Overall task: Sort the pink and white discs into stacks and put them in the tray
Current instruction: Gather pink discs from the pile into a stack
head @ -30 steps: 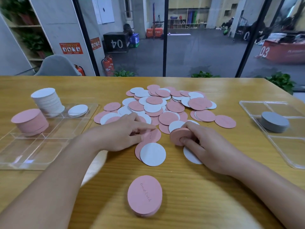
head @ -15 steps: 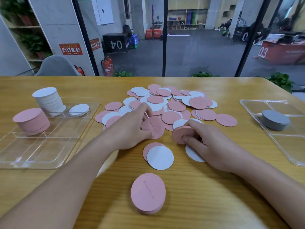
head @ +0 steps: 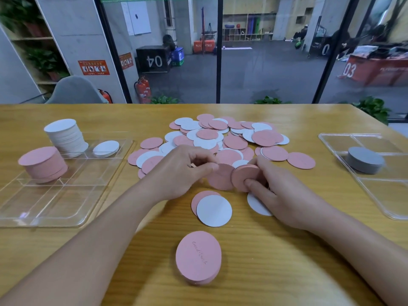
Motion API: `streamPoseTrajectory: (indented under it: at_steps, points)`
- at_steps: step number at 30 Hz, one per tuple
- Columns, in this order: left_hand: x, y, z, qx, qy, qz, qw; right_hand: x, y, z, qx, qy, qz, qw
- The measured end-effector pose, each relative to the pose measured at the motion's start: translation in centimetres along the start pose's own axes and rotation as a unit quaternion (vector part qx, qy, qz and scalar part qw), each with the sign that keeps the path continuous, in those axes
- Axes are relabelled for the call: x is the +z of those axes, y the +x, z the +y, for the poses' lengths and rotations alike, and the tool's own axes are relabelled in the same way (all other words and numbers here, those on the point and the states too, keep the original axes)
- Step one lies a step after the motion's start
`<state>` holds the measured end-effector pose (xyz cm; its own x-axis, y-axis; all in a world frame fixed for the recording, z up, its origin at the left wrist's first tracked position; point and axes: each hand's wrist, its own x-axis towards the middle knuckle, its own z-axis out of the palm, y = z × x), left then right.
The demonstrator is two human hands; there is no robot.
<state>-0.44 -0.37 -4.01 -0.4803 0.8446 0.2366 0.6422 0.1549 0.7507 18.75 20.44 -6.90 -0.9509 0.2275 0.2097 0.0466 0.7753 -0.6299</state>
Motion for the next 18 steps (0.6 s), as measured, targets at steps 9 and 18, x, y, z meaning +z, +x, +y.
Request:
streamPoseTrajectory:
  at_steps: [9,18]
  points:
    - [0.3,-0.4,0.6,0.005,-0.006,-0.072,0.997,0.5,0.0,-0.5,-0.020,-0.059,-0.007,0.998]
    - [-4.1,-3.0,0.2,-0.057,0.128,-0.239,0.961,0.5,0.2,-0.3,-0.009,-0.044,-0.014,0.999]
